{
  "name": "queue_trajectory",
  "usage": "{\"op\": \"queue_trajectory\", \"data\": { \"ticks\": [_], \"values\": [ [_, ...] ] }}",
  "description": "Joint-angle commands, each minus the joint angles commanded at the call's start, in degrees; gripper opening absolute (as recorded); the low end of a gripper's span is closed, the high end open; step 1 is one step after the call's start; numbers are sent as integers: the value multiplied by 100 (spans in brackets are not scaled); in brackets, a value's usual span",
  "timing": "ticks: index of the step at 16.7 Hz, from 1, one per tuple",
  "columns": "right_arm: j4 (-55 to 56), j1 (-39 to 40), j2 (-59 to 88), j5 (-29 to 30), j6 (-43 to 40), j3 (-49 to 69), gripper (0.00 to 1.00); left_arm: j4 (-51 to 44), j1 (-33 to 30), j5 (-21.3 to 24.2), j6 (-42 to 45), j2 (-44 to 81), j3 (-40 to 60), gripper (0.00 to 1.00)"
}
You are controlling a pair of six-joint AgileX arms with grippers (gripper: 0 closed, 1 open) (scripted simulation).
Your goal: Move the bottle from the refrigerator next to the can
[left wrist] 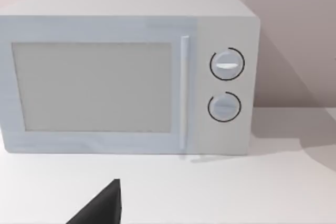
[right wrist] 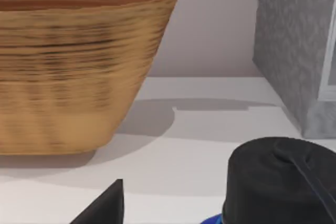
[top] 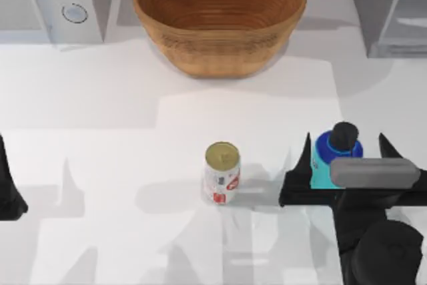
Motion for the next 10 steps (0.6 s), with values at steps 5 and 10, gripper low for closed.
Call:
{"op": "queue_trajectory", "data": {
  "ticks": [5,10],
  "values": [
    [173,327,-20,324,6,-209,100,0,0,0,0,0,0,100],
    [-31,237,325,117,4,-238,100,0,0,0,0,0,0,100]
  ]
}}
